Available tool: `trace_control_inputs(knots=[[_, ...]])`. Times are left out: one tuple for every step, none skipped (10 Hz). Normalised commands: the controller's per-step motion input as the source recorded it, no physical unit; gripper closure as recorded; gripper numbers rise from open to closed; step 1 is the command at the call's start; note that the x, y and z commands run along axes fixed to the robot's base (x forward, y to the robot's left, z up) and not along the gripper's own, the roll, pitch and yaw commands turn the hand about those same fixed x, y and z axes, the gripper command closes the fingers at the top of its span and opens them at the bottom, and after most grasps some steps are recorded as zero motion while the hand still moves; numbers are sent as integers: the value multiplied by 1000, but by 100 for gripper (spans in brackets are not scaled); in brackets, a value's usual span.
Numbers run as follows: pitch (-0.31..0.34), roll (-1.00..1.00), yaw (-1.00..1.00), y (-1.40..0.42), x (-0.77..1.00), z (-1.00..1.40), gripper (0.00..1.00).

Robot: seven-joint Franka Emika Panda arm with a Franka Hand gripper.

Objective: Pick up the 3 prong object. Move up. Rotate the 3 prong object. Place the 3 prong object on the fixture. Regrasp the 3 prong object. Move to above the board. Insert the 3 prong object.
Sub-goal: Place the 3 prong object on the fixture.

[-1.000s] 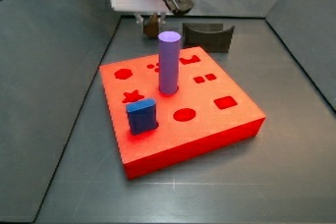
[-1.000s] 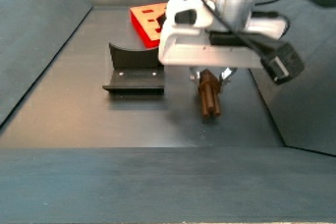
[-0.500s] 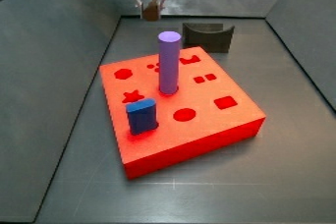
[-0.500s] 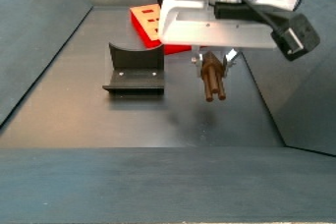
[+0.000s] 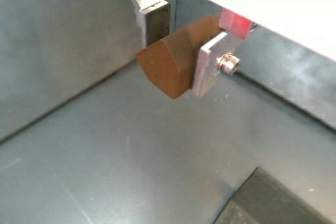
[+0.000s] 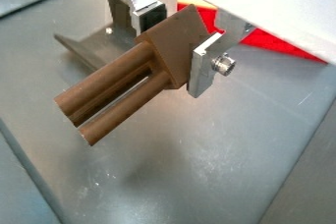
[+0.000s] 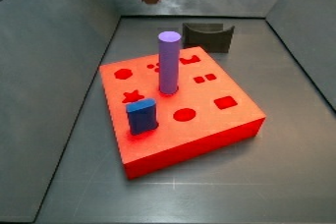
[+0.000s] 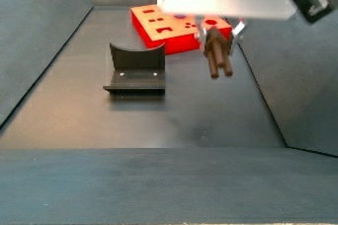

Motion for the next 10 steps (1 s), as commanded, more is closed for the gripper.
trace_control_inputs(knots=[[36,31,-20,12,-28,1000,100],[41,37,-21,15,-28,918,100],[48,40,-21,16,-24,756,100],[58,41,-18,17,-11,540,100],[70,40,-17,17,-4,376,100],[77,40,-15,18,2,267,100],[389,-229,127,-580,1000,-274,100],[381,-219,130,-551,1000,-293,100],[326,-190,111,-444,1000,-232,100],[293,-184,88,-387,1000,-199,100]])
